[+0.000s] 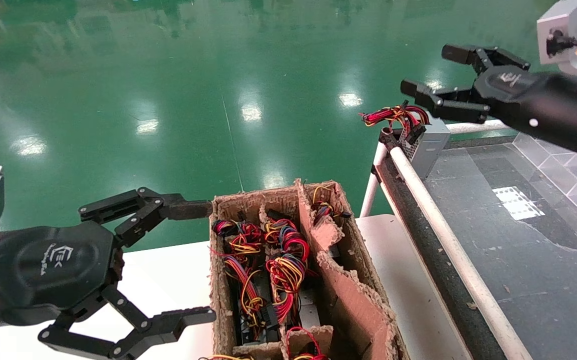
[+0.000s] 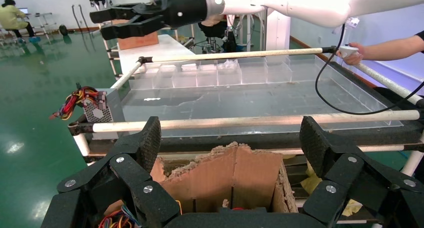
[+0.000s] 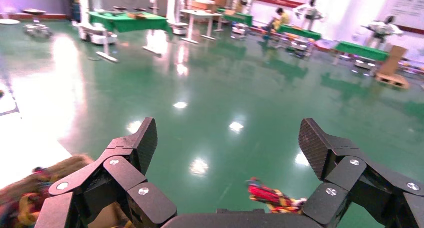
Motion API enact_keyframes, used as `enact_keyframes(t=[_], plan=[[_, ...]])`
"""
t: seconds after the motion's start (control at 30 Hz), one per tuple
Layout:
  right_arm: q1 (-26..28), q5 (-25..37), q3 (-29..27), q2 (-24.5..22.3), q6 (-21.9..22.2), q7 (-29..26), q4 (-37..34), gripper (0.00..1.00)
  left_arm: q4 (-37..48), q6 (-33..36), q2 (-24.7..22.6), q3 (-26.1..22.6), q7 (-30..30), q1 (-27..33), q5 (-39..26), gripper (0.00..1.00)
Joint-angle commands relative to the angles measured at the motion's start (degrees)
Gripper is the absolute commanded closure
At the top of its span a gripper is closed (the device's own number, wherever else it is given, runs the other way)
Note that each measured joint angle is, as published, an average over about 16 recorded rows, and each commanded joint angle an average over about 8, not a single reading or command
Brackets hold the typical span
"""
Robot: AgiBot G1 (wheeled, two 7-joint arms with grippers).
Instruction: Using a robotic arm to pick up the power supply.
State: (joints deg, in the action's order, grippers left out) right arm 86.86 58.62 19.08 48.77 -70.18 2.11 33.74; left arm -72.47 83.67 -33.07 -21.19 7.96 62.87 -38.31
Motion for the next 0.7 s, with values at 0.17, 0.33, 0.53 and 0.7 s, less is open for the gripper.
enact_keyframes(t=[0.17, 0.33, 0.53, 0.7], plan=[[-4.74, -3.14, -0.57, -2.58, -2.91, -2.41, 7.47, 0.00, 0.00, 0.00, 0.00, 0.00, 0.00, 0.00, 0.00, 0.00], [-8.69, -5.76, -1.05, -4.72, -5.33, -4.42, 13.69, 0.00, 0.00, 0.00, 0.00, -0.01, 0.00, 0.00, 0.00, 0.00], [-13.44, -8.91, -1.62, -7.31, -8.24, -6.83, 21.16, 0.00, 0.00, 0.00, 0.00, -0.01, 0.00, 0.00, 0.01, 0.00], [-16.23, -10.76, -1.96, -8.82, -9.95, -8.25, 25.56, 0.00, 0.00, 0.00, 0.00, -0.01, -0.01, 0.00, 0.01, 0.00]])
